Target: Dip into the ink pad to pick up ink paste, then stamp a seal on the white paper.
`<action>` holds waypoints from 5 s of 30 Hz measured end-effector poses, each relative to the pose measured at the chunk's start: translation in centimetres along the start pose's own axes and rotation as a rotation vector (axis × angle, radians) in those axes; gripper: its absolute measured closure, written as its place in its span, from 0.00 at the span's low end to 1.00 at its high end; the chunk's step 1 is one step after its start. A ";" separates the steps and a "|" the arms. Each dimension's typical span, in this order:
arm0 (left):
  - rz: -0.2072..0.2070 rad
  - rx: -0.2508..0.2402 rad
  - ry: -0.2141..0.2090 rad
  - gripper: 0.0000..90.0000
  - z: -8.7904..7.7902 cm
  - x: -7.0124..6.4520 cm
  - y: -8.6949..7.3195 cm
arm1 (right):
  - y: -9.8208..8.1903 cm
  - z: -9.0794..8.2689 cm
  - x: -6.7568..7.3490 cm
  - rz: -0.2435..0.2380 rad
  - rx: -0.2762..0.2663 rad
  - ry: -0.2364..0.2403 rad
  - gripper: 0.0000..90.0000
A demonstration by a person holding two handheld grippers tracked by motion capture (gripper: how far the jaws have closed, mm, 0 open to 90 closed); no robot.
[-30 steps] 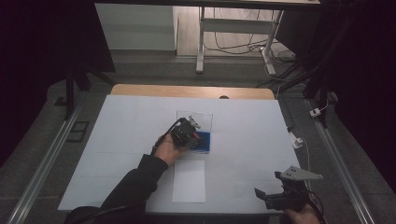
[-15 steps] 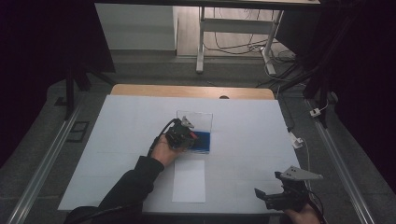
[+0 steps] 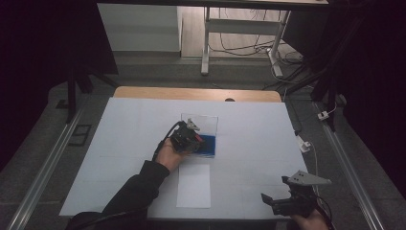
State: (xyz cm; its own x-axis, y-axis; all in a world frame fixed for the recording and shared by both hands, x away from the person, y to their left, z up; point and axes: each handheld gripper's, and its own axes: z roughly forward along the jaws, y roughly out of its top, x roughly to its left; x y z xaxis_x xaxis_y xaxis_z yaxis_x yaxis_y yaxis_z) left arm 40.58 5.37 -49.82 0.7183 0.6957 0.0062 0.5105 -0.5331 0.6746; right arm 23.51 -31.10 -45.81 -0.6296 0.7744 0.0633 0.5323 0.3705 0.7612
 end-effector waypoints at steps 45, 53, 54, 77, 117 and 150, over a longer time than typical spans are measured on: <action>-0.030 -0.030 -0.140 0.65 -9.2 -1.4 -2.9 | -0.1 -0.2 0.0 -0.012 -0.014 0.009 0.00; -0.026 -0.028 -0.165 0.65 -10.0 -2.3 -3.5 | -0.1 -0.2 -0.1 0.000 -0.023 0.016 0.00; -0.026 -0.027 -0.167 0.65 -10.0 -2.5 -3.6 | -0.1 -0.2 -0.1 -0.001 -0.023 0.016 0.00; 0.023 0.037 -0.202 0.65 -8.8 -6.4 -5.0 | -0.1 -0.3 -0.1 0.000 -0.024 0.019 0.00; 0.116 0.082 -0.080 0.65 -5.6 -9.8 -7.4 | 0.0 -0.2 0.0 -0.004 -0.021 0.019 0.00; 0.055 0.069 -0.143 0.66 -5.5 -8.7 -7.6 | 0.0 -0.2 0.0 -0.011 -0.014 0.020 0.00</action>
State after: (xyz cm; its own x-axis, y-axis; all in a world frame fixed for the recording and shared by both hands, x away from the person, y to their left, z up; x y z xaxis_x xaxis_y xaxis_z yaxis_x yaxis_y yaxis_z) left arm 27.84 5.98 -50.97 0.8034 0.5917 -0.0668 0.4964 -0.6036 0.6238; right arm 23.37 -31.18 -45.71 -0.6464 0.7600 0.0676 0.5176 0.3718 0.7706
